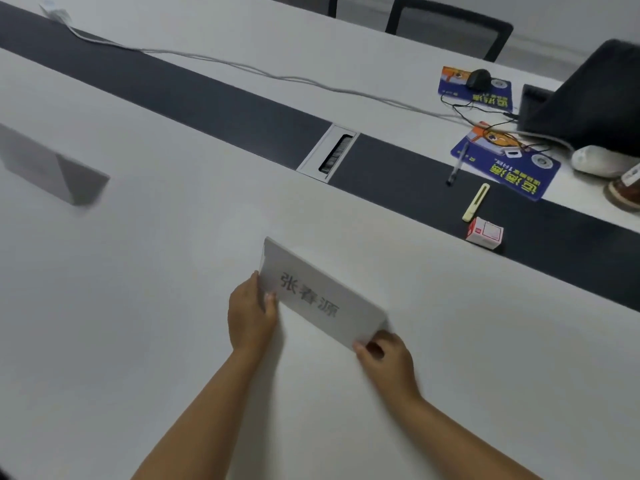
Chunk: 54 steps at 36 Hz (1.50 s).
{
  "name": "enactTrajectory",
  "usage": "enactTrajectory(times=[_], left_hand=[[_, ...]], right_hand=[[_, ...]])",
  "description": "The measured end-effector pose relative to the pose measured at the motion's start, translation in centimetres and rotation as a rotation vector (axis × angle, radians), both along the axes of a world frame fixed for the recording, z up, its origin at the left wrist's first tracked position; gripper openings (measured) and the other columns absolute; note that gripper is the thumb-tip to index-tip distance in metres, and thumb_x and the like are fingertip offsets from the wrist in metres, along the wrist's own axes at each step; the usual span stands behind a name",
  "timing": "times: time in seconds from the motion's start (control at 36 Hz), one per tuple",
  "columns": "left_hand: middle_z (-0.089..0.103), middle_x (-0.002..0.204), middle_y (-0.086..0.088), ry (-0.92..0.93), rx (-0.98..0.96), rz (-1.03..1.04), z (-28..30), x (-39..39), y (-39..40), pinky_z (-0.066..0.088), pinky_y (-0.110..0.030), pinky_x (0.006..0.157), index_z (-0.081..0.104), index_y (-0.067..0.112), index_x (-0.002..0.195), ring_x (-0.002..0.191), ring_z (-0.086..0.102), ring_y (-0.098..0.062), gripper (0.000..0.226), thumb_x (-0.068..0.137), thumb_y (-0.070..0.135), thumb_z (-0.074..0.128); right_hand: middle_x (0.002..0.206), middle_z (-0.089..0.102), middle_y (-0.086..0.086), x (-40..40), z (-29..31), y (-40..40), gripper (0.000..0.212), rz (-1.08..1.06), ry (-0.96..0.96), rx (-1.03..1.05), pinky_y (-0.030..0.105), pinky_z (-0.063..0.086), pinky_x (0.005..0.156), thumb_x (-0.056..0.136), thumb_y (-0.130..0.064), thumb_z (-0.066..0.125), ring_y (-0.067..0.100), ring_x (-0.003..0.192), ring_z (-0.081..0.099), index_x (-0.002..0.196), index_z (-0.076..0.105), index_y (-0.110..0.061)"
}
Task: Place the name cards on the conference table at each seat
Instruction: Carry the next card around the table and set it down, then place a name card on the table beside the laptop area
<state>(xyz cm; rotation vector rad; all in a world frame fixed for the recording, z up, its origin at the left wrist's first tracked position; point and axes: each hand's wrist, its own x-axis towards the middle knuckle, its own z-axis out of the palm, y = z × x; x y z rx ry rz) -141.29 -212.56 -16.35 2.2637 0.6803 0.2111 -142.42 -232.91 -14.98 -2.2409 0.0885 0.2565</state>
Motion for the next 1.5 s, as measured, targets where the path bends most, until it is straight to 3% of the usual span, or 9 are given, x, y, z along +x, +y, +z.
enactTrajectory(times=[0.08, 0.22, 0.53, 0.86, 1.08, 1.17, 1.25, 1.39, 1.5], left_hand=[[0.061, 0.099, -0.019, -0.007, 0.007, 0.008, 0.0, -0.1, 0.0, 0.039, -0.035, 0.079, 0.053, 0.0, 0.103, 0.098, 0.052, -0.035, 0.026, 0.08, 0.009, 0.055], [0.06, 0.095, -0.018, -0.015, -0.012, 0.029, -0.2, -0.2, 0.1, 0.041, -0.037, 0.077, 0.053, 0.001, 0.097, 0.095, 0.052, -0.034, 0.022, 0.076, 0.008, 0.056], [0.06, 0.099, -0.023, 0.006, -0.033, 0.083, -0.4, -0.1, 0.0, 0.046, -0.051, 0.084, 0.052, -0.005, 0.102, 0.098, 0.051, -0.04, 0.028, 0.075, 0.002, 0.048], [0.058, 0.097, -0.027, -0.001, -0.012, 0.104, -0.1, -0.4, -0.1, 0.042, -0.049, 0.084, 0.052, -0.009, 0.099, 0.097, 0.049, -0.042, 0.027, 0.074, -0.002, 0.047], [0.054, 0.116, -0.028, 0.042, -0.048, 0.095, 0.2, -1.7, -0.2, 0.036, -0.049, 0.099, 0.045, -0.007, 0.119, 0.112, 0.044, -0.043, 0.041, 0.079, 0.0, 0.05], [0.046, 0.13, -0.027, 0.06, -0.095, 0.108, 0.9, -3.6, -0.7, 0.029, -0.047, 0.107, 0.035, -0.005, 0.13, 0.124, 0.037, -0.041, 0.053, 0.081, 0.001, 0.051], [0.045, 0.133, -0.028, 0.096, -0.127, 0.056, 1.4, -6.6, -1.8, 0.028, -0.048, 0.108, 0.034, -0.006, 0.13, 0.125, 0.038, -0.041, 0.056, 0.08, 0.012, 0.05], [0.048, 0.13, -0.022, 0.109, -0.227, -0.222, 2.6, -13.7, -7.2, 0.03, -0.044, 0.104, 0.039, -0.001, 0.128, 0.12, 0.044, -0.037, 0.071, 0.071, 0.041, 0.044], [0.054, 0.124, 0.02, 0.048, -0.422, -0.489, 3.5, -18.6, -12.3, 0.039, -0.016, 0.095, 0.037, 0.047, 0.123, 0.115, 0.048, 0.0, 0.072, 0.058, 0.077, 0.049]], right_hand=[[0.074, 0.052, 0.008, 0.4, -0.2, -0.1, 0.012, -0.052, -0.038, 0.02, 0.021, 0.028, 0.056, 0.076, -0.004, 0.065, 0.022, 0.071, 0.048, 0.078, 0.063, 0.007], [0.079, 0.062, 0.018, 0.5, -0.5, -0.3, 0.012, -0.061, -0.019, 0.01, 0.029, 0.038, 0.064, 0.075, -0.006, 0.066, 0.03, 0.078, 0.056, 0.077, 0.063, 0.005], [0.079, 0.052, 0.006, 0.2, 0.0, -0.1, 0.014, -0.031, 0.075, 0.011, 0.021, 0.036, 0.067, 0.073, -0.013, 0.069, 0.024, 0.081, 0.055, 0.081, 0.068, -0.002], [0.063, 0.043, -0.011, 0.1, 0.6, 0.0, 0.017, 0.012, 0.024, -0.019, 0.02, 0.031, 0.063, 0.075, -0.013, 0.067, 0.028, 0.091, 0.056, 0.085, 0.067, 0.002], [0.095, 0.066, 0.011, 0.5, 2.0, -0.6, 0.025, 0.115, 0.119, -0.043, 0.023, 0.043, 0.074, 0.075, -0.017, 0.066, 0.024, 0.096, 0.062, 0.098, 0.066, -0.006], [0.12, 0.057, 0.011, 0.2, 3.8, -2.4, 0.045, 0.29, 0.192, -0.19, 0.028, 0.042, 0.089, 0.077, -0.023, 0.064, 0.024, 0.111, 0.054, 0.119, 0.052, -0.01], [0.133, 0.045, 0.007, -1.4, 6.7, -5.6, 0.051, 0.429, 0.18, -0.523, 0.034, 0.034, 0.101, 0.082, -0.036, 0.057, 0.025, 0.122, 0.042, 0.126, 0.044, -0.015], [0.133, 0.048, 0.001, -6.1, 13.0, -12.6, 0.045, 0.294, 0.121, -0.492, 0.033, 0.03, 0.104, 0.085, -0.041, 0.051, 0.019, 0.122, 0.043, 0.124, 0.047, -0.019], [0.125, 0.055, 0.0, -11.6, 15.6, -18.8, 0.037, -0.014, -0.001, -0.389, 0.027, 0.036, 0.094, 0.085, -0.032, 0.054, 0.016, 0.114, 0.048, 0.118, 0.054, -0.015]])
